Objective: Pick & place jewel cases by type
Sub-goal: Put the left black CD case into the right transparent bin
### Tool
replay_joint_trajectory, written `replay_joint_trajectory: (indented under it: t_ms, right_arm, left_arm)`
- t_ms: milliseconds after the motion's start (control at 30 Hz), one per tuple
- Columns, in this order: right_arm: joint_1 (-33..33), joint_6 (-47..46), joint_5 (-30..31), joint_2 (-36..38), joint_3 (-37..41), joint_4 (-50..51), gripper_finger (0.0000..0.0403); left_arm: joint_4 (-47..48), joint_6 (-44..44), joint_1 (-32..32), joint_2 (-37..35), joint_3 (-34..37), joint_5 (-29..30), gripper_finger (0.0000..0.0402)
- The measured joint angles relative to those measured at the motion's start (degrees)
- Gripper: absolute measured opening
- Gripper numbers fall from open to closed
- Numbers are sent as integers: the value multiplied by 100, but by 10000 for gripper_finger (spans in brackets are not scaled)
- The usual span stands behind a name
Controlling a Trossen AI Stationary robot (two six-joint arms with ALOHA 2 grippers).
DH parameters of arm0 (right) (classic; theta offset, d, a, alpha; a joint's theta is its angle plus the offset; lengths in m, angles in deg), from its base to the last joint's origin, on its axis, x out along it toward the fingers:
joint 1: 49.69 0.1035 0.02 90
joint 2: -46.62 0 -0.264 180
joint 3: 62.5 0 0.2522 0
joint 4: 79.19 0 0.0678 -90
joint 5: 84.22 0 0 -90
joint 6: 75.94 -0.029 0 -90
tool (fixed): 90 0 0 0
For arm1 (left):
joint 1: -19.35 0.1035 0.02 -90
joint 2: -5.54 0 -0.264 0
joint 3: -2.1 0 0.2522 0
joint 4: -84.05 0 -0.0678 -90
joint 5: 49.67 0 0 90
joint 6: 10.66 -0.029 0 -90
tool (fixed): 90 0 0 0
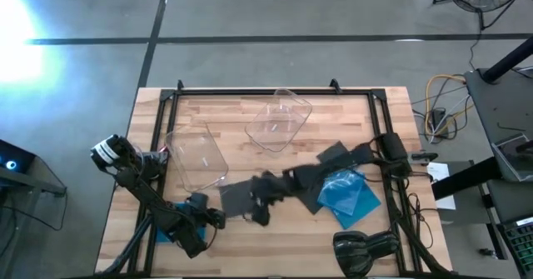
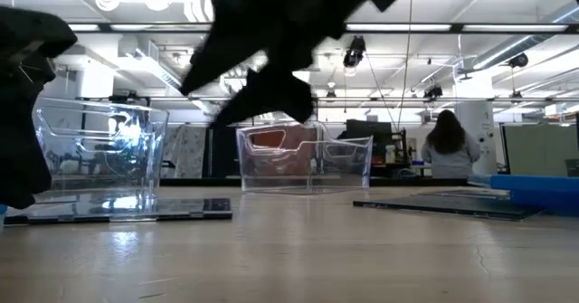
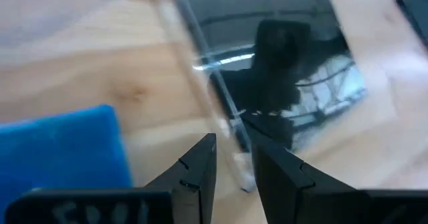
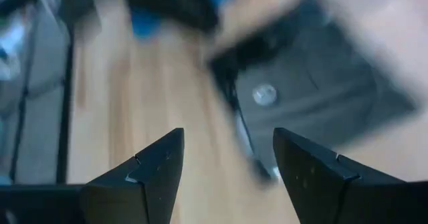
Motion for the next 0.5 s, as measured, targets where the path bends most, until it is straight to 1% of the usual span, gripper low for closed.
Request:
replay_joint_trajectory:
  t_ms: [133,267,333,500]
  right_arm:
    - [-238,-238,-218,-286,46,-148,224]
    - [-306,-718,-609,-474,44,-232,224]
    - [-310,-799,-794,-563,48,-227,224]
    - [-269,-843,-861,-581,51,-186,224]
  left_arm:
    - [71,43,173,0,2,-70,78]
    - [303,-18,341,0,6,-382,78]
    - [456,-18,365,2,9,-508,80]
    - [346,8,389,-96,19,-614,97]
